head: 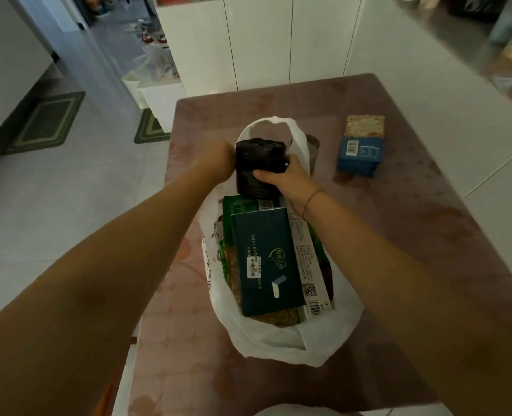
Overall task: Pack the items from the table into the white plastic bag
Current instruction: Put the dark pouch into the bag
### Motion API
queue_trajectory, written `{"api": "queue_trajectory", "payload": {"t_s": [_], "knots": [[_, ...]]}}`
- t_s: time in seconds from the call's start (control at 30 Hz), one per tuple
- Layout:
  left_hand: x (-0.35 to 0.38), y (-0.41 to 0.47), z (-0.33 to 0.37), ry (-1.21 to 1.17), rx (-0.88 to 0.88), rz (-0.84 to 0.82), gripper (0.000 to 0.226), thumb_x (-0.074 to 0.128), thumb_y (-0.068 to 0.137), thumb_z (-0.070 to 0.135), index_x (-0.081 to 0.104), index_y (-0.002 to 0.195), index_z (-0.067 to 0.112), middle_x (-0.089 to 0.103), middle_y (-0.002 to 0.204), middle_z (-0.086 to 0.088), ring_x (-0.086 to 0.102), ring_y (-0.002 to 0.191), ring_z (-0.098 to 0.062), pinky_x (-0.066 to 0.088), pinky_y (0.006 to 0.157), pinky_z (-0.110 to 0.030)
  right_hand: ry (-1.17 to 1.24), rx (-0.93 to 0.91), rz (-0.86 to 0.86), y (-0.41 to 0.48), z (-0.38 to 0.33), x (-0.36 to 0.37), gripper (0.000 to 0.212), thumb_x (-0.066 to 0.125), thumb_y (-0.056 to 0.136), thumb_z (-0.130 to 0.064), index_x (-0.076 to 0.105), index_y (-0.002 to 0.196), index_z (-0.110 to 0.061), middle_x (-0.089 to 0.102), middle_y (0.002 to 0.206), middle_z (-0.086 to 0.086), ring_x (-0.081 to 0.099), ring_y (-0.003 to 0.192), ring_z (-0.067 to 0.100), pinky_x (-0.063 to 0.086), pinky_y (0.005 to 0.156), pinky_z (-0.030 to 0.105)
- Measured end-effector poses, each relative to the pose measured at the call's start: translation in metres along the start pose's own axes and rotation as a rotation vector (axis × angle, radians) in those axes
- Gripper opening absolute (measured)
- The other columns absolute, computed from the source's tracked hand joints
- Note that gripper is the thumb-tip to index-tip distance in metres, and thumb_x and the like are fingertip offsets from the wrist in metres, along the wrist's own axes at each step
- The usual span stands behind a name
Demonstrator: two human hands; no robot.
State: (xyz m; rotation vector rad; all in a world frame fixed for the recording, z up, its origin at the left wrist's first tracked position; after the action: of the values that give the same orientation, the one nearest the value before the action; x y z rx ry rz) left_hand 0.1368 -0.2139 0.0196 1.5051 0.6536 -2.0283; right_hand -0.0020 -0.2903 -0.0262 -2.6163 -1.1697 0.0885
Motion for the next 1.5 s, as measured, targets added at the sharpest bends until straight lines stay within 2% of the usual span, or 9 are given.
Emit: {"api": "queue_trajectory", "payload": {"t_s": [0.27, 0.37, 0.47, 0.57, 0.77, 1.0, 1.13, 1.3, 1.5], "knots": [[-0.009, 0.01, -0.012, -0.417, -0.002, 0.118, 0.042, 0.056, 0.091, 0.025, 0.047, 0.053, 0.013, 0.045, 0.051, -0.003, 0.043, 0.048, -0.015, 0.037, 0.044, -0.016, -1.069, -0.53, 0.198, 0.007, -0.029, 0.007, 0.047, 0.062, 0.082, -0.017, 0.047, 0.127, -0.018, 0.058, 0.121, 0.01, 0.053, 0.113, 0.031, 0.047, 0.095, 0.047], [-0.012, 0.011, -0.01, -0.485, -0.007, 0.156, 0.035, 0.057, 0.091, 0.027, 0.055, 0.062, 0.006, 0.052, 0.061, -0.013, 0.048, 0.057, -0.021, 0.039, 0.055, -0.026, -1.436, -0.482, -0.042, 0.015, -0.021, 0.023, 0.047, 0.057, 0.084, -0.015, 0.047, 0.129, -0.022, 0.055, 0.123, 0.011, 0.048, 0.115, 0.033, 0.041, 0.095, 0.046], [-0.012, 0.008, -0.008, -0.439, 0.038, 0.196, 0.045, 0.059, 0.09, 0.022, 0.043, 0.048, 0.017, 0.041, 0.047, -0.002, 0.038, 0.045, -0.015, 0.03, 0.04, -0.009, -1.529, -0.314, -0.214, 0.022, -0.016, 0.029, 0.053, 0.057, 0.084, -0.01, 0.039, 0.134, -0.014, 0.052, 0.127, 0.015, 0.049, 0.116, 0.033, 0.042, 0.093, 0.041], [-0.011, 0.003, -0.006, -0.401, 0.054, 0.184, 0.046, 0.059, 0.09, 0.02, 0.041, 0.048, 0.022, 0.038, 0.046, 0.003, 0.033, 0.044, -0.009, 0.029, 0.037, -0.006, -1.487, -0.259, -0.209, 0.023, -0.019, 0.033, 0.052, 0.059, 0.083, -0.006, 0.036, 0.129, -0.007, 0.053, 0.123, 0.017, 0.053, 0.111, 0.033, 0.044, 0.087, 0.039], [-0.014, 0.002, -0.014, -0.474, -0.014, 0.155, 0.044, 0.059, 0.09, 0.026, 0.045, 0.05, 0.013, 0.041, 0.049, -0.003, 0.039, 0.047, -0.016, 0.032, 0.048, -0.026, -1.315, -0.448, -0.023, 0.006, -0.03, 0.025, 0.03, 0.055, 0.086, -0.006, 0.057, 0.115, -0.011, 0.058, 0.115, 0.013, 0.057, 0.102, 0.031, 0.045, 0.082, 0.037], [-0.01, -0.01, 0.001, -0.388, -0.012, 0.028, 0.036, 0.053, 0.092, 0.029, 0.065, 0.087, -0.004, 0.042, 0.058, -0.005, 0.037, 0.05, -0.017, 0.027, 0.046, -0.023, -1.092, -0.283, -0.203, -0.009, -0.021, 0.014, 0.047, 0.037, 0.095, -0.001, 0.043, 0.139, -0.015, 0.047, 0.143, 0.013, 0.045, 0.127, 0.031, 0.031, 0.11, 0.034], [-0.005, -0.023, -0.002, -0.322, -0.04, 0.096, 0.035, 0.06, 0.086, 0.039, 0.06, 0.109, 0.013, 0.055, 0.088, -0.001, 0.051, 0.077, -0.016, 0.032, 0.056, -0.019, -0.743, -0.437, -0.063, -0.032, -0.04, 0.002, 0.036, 0.042, 0.097, -0.009, 0.053, 0.131, -0.013, 0.052, 0.138, 0.007, 0.047, 0.127, 0.021, 0.033, 0.108, 0.026], [0.02, -0.044, -0.022, -0.388, -0.179, 0.126, 0.071, 0.071, 0.075, 0.042, 0.04, 0.134, 0.017, 0.054, 0.125, -0.009, 0.055, 0.106, -0.027, 0.05, 0.082, -0.038, -0.452, -0.576, 0.361, -0.048, -0.041, -0.056, 0.016, 0.055, 0.089, -0.012, 0.067, 0.1, -0.015, 0.066, 0.097, -0.002, 0.062, 0.088, 0.01, 0.051, 0.077, 0.013], [0.037, -0.067, -0.02, -0.494, -0.332, 0.025, 0.088, 0.074, 0.073, 0.043, 0.026, 0.142, 0.018, 0.039, 0.144, -0.012, 0.045, 0.125, -0.032, 0.043, 0.097, -0.05, -0.336, -0.158, 0.539, -0.013, 0.03, -0.141, 0.037, 0.07, 0.08, -0.02, 0.056, 0.113, -0.009, 0.06, 0.104, 0.005, 0.057, 0.093, 0.016, 0.052, 0.091, 0.036]]}}
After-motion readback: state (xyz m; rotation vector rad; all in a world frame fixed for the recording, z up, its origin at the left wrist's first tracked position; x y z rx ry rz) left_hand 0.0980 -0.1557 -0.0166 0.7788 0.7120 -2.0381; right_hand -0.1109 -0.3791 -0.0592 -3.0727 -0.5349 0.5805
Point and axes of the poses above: each hand's wrist, its own y-axis towards the middle knuckle, its own x-axis out of the palm, z = x × y, the point moved 3 cm from there along y, towards the middle knuckle
